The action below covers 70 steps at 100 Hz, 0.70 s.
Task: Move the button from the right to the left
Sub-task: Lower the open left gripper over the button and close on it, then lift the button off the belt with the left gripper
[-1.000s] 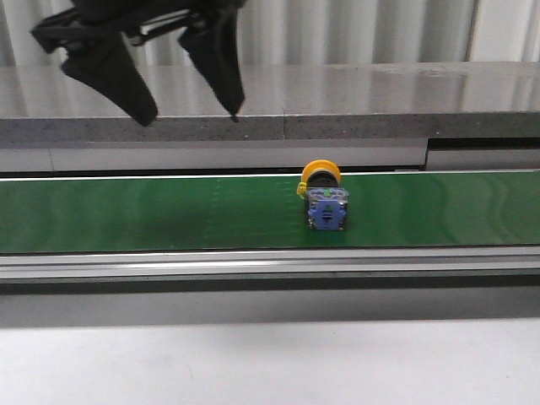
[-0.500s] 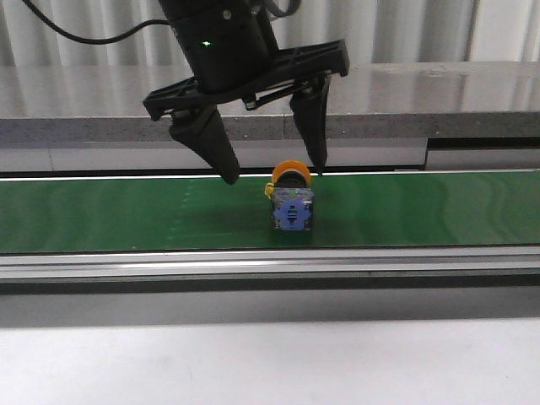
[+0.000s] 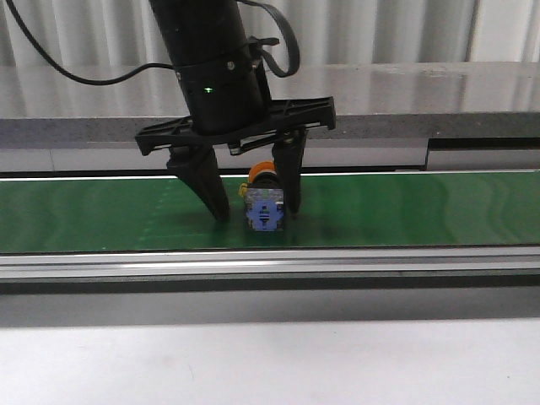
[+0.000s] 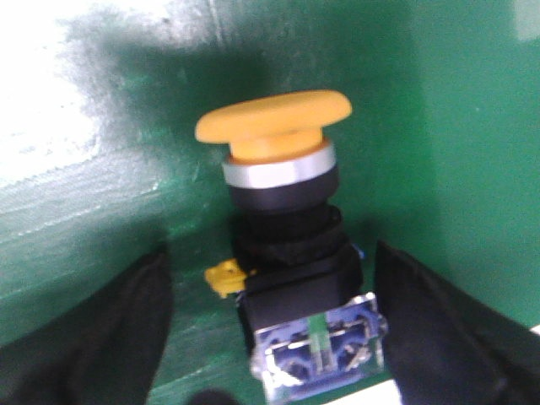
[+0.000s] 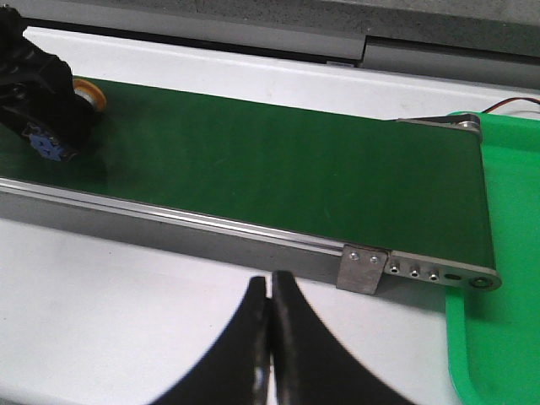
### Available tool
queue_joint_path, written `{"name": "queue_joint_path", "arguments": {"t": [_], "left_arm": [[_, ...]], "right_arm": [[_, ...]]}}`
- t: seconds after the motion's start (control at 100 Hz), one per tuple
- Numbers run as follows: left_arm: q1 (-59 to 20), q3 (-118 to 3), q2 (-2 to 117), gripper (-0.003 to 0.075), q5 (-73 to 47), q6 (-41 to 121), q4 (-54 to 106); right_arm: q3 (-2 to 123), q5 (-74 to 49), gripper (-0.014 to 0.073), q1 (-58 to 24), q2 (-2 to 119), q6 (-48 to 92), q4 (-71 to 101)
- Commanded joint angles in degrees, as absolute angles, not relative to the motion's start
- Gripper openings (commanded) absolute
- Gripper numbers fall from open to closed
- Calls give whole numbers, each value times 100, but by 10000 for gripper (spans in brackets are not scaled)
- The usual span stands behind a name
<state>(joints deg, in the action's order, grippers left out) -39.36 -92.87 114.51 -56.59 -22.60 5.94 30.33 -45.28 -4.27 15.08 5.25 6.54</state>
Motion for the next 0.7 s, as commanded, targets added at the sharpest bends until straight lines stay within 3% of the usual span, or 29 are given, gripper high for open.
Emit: {"name": "queue_joint_path", "arguments": {"t": [0.0, 0.11, 0.2, 0.47, 0.69], "left_arm": [[-3975, -9492, 11219, 330, -5484, -2339, 756], [-3975, -9568, 11219, 174, -5570, -2339, 756], [-3975, -9725, 11219, 111, -5713, -2339, 727], [-3910, -10032, 10845, 102, -5828, -2143, 454], [-3410, -10032, 10440, 102, -6306, -1754, 0]], "right_arm": [[3179, -4099, -67, -435, 1560, 568, 646], [3179, -4099, -67, -435, 1560, 568, 646], [3179, -4099, -67, -435, 1560, 568, 646], [3179, -4099, -67, -435, 1560, 568, 646], [3179, -4099, -67, -435, 1560, 568, 646]]}}
